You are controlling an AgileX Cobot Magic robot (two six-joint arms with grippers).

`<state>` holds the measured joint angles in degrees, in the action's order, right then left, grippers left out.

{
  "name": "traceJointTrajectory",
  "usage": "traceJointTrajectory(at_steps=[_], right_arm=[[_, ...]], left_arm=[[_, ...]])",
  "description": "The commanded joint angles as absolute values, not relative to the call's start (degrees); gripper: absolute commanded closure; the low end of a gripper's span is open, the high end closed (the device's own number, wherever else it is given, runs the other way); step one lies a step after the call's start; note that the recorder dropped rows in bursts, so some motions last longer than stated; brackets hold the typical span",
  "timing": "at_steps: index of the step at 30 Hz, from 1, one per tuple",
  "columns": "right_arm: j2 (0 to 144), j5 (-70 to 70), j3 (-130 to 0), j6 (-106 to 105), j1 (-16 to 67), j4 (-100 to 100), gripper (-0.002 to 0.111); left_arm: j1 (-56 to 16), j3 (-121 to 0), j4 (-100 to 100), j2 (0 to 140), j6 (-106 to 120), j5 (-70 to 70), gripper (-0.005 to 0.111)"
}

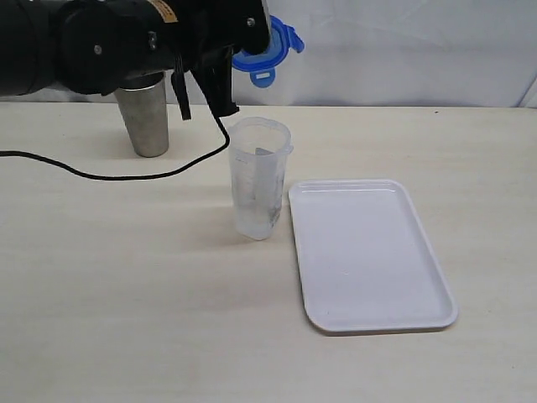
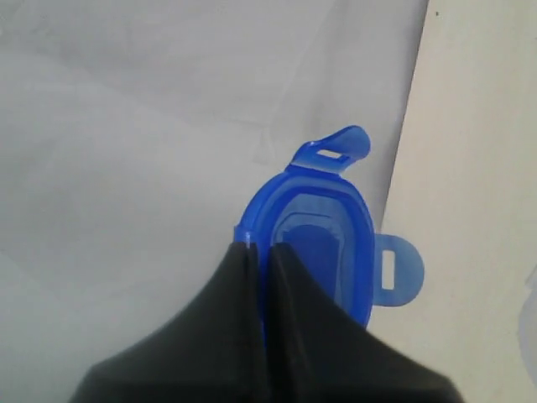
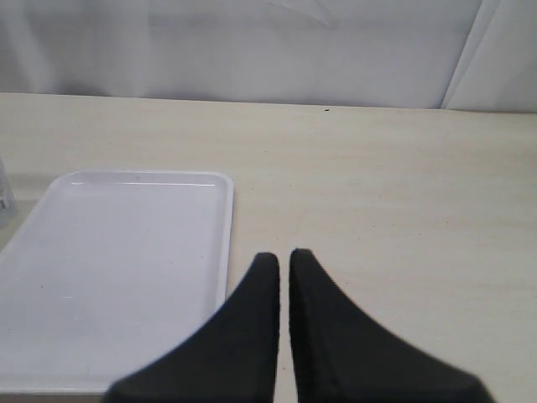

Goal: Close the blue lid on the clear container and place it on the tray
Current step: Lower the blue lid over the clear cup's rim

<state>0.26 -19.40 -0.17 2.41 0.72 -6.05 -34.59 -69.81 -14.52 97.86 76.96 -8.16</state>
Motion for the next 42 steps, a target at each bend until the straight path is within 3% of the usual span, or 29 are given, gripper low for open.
traceJointTrajectory(at_steps=[1, 4, 7, 16, 42], right_arm=[[0.0, -19.6, 0.0, 2.56, 0.76, -5.95, 0.104], [0.0, -19.6, 0.0, 2.56, 0.76, -5.95, 0.104], [0.0, -19.6, 0.0, 2.56, 0.76, -5.95, 0.104], [0.0, -19.6, 0.0, 2.56, 0.76, -5.77, 0.104], [0.0, -19.6, 0.0, 2.56, 0.76, -5.77, 0.104]], left_arm=[[-34.41, -65.98, -28.89, 97.61, 93.14, -19.01, 0.107], [-35.29, -63.51, -44.94, 98.31, 109.39, -30.71, 0.107], [-35.93, -63.32, -53.05, 98.29, 116.86, -31.9, 0.107], [-41.77, -63.32, -52.37, 98.41, 116.86, -28.47, 0.107], [-44.31, -63.32, -56.66, 98.41, 116.95, -20.37, 0.107]])
